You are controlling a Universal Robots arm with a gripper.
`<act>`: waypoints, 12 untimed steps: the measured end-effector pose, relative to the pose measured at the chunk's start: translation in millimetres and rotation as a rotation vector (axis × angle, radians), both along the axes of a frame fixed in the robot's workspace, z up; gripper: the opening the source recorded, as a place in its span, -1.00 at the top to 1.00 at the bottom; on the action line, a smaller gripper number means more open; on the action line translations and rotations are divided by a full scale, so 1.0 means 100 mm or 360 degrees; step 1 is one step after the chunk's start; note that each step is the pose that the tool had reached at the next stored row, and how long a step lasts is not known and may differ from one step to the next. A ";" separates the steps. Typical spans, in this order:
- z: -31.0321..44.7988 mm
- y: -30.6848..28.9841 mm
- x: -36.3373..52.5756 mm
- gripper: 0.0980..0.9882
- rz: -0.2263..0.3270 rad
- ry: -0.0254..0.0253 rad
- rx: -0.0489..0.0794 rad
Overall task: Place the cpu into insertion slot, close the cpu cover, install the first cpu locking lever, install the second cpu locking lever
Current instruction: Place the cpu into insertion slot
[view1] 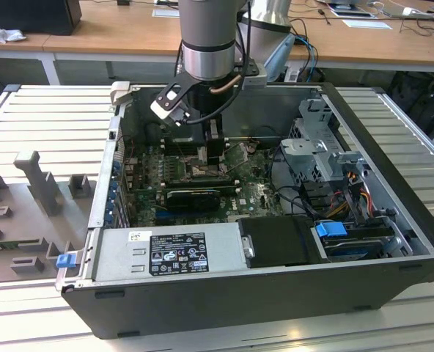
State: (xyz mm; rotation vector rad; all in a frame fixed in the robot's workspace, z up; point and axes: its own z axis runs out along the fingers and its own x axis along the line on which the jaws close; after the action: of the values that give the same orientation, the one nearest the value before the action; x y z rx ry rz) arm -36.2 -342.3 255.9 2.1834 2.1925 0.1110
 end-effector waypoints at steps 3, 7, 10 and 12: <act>-0.021 0.015 -0.001 0.03 0.0000 0.00002 0.0001; -0.046 0.035 -0.018 0.03 -0.0004 0.00003 0.0001; -0.064 0.037 -0.032 0.03 -0.0004 0.00003 0.0001; -0.069 0.038 -0.043 0.03 -0.0004 0.00003 0.0001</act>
State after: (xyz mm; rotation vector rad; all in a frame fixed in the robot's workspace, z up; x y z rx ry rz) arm -40.5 -338.6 249.0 2.1868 2.1897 0.1114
